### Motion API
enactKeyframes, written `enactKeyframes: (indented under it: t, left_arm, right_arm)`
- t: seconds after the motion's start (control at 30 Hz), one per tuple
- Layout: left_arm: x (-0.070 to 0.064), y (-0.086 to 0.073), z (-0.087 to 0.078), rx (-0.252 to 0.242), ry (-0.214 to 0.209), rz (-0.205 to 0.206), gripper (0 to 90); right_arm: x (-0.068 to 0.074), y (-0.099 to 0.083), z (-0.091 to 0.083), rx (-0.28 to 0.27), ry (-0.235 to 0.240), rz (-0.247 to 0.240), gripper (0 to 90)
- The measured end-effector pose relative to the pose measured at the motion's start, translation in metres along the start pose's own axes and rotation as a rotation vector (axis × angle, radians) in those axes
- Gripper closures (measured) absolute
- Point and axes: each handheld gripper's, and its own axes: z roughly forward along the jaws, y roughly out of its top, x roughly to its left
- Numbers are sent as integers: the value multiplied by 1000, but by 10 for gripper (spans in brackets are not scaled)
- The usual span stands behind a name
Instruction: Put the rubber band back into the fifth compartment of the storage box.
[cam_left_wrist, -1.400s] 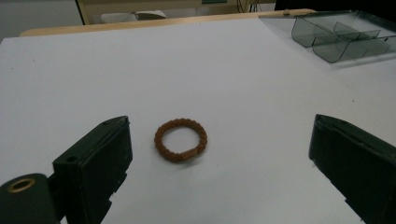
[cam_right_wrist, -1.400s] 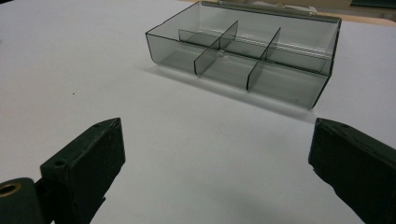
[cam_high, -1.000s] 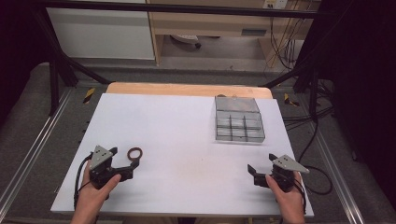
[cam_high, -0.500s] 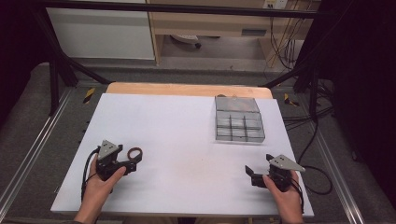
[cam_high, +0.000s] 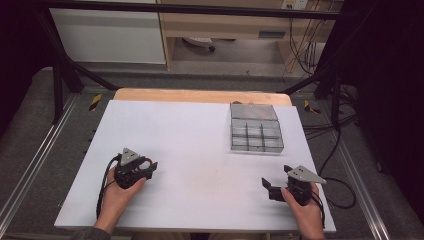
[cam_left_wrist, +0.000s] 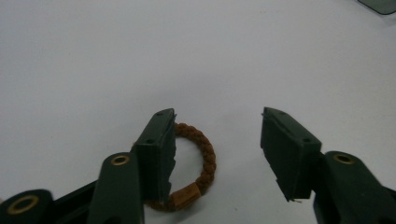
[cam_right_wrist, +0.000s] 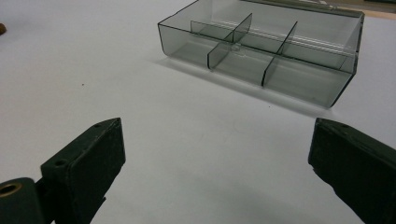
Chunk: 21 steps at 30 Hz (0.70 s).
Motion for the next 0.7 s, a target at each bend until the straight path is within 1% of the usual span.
enactKeyframes:
  t: [0.03,0.07,0.1,0.2,0.23,0.3,0.33,0.37,0.4,0.43,0.53,0.6,0.63,0.67,0.7]
  left_arm:
    - [0,-1,1,9,4,-8,532]
    - [0,-1,2,14,5,-11,532]
    - [0,-1,3,21,4,-10,577]
    - [1,-3,5,38,12,-13,628]
    - [2,-4,7,45,16,-15,628]
    - [3,-6,9,61,22,-13,672]
    - [4,-7,10,61,25,-9,672]
    - [5,-7,9,59,29,-12,699]
    - [5,-7,9,57,29,-15,750]
    - [6,-7,9,60,27,-8,750]
    - [6,-8,8,61,25,-12,842]
    - [5,-8,8,59,30,-6,848]
    - [3,-8,6,54,9,-15,856]
    - [3,-8,6,54,9,-15,857]
    - [-2,-6,1,26,-7,2,859]
  right_arm:
    - [0,0,0,1,1,0,43]
    - [0,0,0,1,1,0,43]
    - [0,0,0,2,2,0,43]
    - [0,0,0,1,2,0,44]
    - [0,0,0,1,2,0,44]
    - [0,0,0,1,2,2,43]
    - [0,0,0,1,2,2,43]
    - [0,0,0,3,2,1,44]
    - [0,0,0,6,4,2,44]
    - [0,0,0,6,4,2,44]
    - [1,0,0,7,4,0,44]
    - [1,0,0,5,3,-2,44]
    - [1,0,0,2,2,1,44]
    - [1,0,-1,1,3,4,44]
    - [1,0,-1,-3,5,6,44]
